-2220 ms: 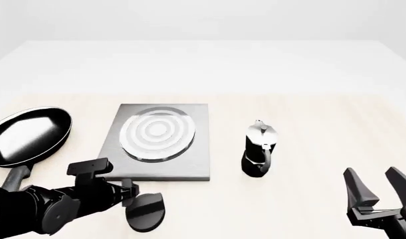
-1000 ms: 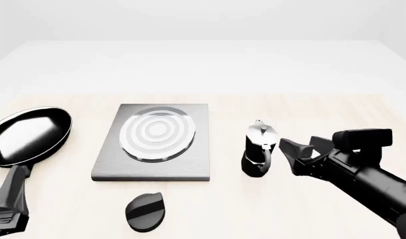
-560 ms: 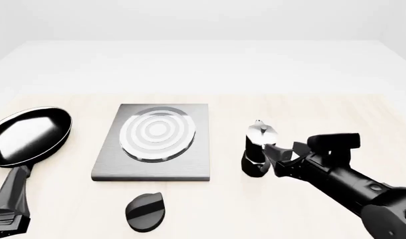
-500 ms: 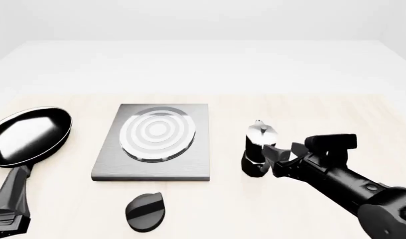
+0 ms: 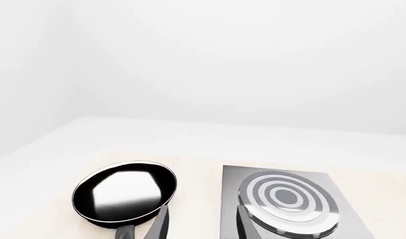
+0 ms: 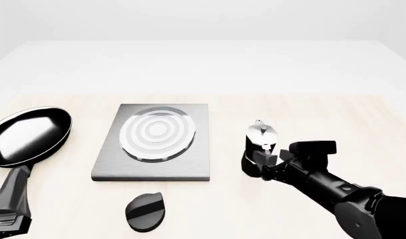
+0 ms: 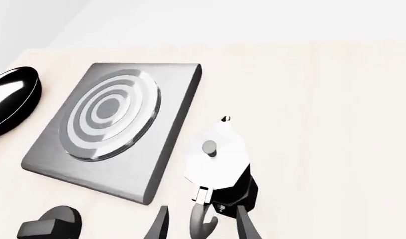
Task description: Turn on the stove and put the moka pot on it.
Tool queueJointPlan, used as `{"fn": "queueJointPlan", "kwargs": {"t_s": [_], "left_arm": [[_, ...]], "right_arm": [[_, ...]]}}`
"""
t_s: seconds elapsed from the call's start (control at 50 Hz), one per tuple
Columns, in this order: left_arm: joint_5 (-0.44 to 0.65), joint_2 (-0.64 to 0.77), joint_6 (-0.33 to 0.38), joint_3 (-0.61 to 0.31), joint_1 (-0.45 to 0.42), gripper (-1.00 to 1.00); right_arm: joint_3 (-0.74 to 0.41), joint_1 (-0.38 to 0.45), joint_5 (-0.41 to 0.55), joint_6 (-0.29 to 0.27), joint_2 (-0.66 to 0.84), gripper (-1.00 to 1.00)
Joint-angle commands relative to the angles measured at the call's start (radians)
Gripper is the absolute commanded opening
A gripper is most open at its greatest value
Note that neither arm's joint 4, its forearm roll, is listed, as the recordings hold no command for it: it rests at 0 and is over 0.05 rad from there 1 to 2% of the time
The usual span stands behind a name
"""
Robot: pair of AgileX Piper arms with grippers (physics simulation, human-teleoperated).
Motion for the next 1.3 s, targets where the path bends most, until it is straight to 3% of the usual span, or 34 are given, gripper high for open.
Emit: {"fn": "queueJointPlan", "kwargs": {"t_s": [0.02,0.44,0.46,0.66,0.74,0.8,0.96,1.06,1.2,1.3], "left_arm": [[-0.004,0.004,0.0,0.004,0.0,1.0],[-0.015,0.017,-0.004,0.004,0.001,1.0],[-0.015,0.017,-0.004,0.004,0.001,1.0],[-0.019,0.017,-0.005,0.007,0.0,1.0],[-0.013,0.009,0.002,0.007,-0.006,1.0],[-0.01,0.006,0.002,0.006,-0.007,1.0],[-0.004,-0.001,0.003,0.003,-0.014,1.0],[-0.003,-0.002,0.003,0.002,-0.017,1.0],[-0.007,-0.003,0.003,0.004,-0.02,1.0],[-0.009,-0.004,0.002,0.003,-0.018,1.0]], "right_arm": [[0.009,0.01,-0.078,0.018,0.091,1.0],[0.006,0.01,-0.145,0.035,0.19,1.0],[0.012,0.016,-0.157,0.041,0.194,-1.0],[0.026,-0.002,-0.125,0.044,0.14,-1.0],[0.026,-0.03,-0.059,-0.073,0.065,-1.0],[0.032,-0.053,-0.014,-0.064,0.018,-1.0],[-0.044,-0.105,0.293,-0.18,-0.233,-1.0],[-0.109,-0.084,0.442,-0.237,-0.329,-1.0],[-0.225,-0.008,0.599,-0.297,-0.385,-1.0],[-0.29,0.038,0.642,-0.311,-0.382,-1.0]]}}
